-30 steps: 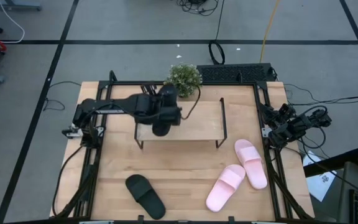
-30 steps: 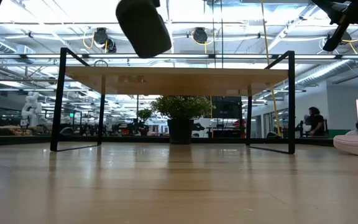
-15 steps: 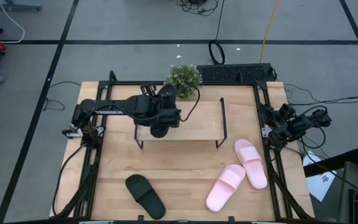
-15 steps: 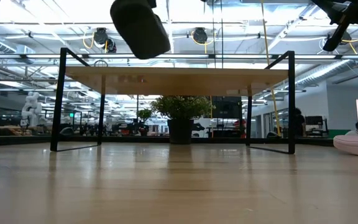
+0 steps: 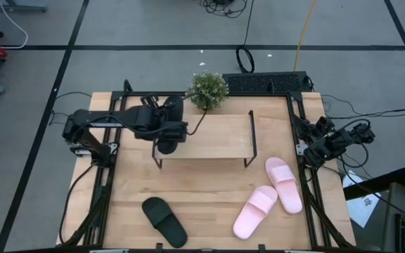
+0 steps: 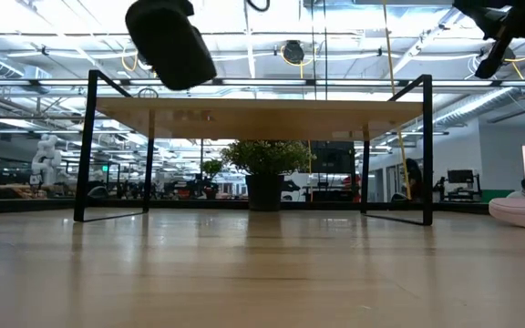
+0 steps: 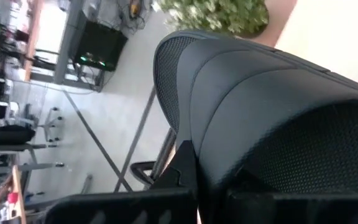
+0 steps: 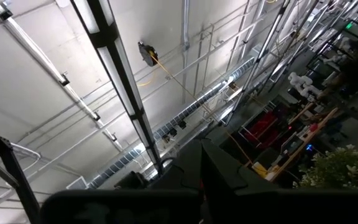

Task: Pick and place slides into the shelf
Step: Put the top black slide on the shelf

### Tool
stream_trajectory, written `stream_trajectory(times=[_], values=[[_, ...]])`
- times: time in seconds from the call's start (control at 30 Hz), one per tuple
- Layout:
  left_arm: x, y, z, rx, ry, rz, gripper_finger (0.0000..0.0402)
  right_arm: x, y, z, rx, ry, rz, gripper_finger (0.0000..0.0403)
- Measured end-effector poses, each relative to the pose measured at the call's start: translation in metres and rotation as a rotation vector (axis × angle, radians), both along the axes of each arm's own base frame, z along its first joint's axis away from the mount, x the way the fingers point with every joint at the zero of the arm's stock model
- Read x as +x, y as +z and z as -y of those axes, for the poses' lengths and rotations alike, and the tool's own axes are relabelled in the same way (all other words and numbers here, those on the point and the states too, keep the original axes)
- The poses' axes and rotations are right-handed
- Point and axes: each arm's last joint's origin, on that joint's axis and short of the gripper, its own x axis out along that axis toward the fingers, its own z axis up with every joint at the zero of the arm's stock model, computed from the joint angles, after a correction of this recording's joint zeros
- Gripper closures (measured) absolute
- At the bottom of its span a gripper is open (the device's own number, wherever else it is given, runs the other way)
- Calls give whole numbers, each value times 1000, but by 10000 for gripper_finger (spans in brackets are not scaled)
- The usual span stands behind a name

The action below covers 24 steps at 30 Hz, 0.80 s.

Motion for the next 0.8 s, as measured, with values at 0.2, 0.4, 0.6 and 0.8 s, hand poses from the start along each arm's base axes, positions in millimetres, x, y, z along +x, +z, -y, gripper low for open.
stream_trajectory(times=[0.2, 0.4, 0.6, 0.8], values=[[7, -16, -1, 6, -13, -72, 402, 0, 0, 0, 1, 1, 1, 403], [11, -28, -2, -16, 9, -102, 402, 0, 0, 0, 1, 0, 0, 403], [15, -35, -1, -42, 10, -128, 402, 0, 0, 0, 0, -1, -1, 403], [25, -48, -1, -43, -6, -190, 401, 0, 0, 0, -1, 0, -3, 403]])
